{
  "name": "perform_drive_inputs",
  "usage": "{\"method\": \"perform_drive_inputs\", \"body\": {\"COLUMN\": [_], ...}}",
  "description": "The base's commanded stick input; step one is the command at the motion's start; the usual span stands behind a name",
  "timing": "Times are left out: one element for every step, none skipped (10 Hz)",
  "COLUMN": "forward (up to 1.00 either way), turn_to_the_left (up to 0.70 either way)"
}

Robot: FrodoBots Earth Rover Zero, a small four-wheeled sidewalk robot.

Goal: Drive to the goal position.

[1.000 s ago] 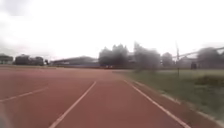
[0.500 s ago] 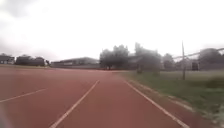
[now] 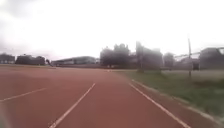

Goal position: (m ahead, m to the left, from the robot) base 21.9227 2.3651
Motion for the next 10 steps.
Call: {"method": "perform_drive_inputs", "body": {"forward": [0.70, 0.70, 0.70, 0.70, 0.70, 0.70, 0.70, 0.70, 0.70, 0.70], "turn_to_the_left": [0.00, 0.00, 0.00, 0.00, 0.00, 0.00, 0.00, 0.00, 0.00, 0.00]}}
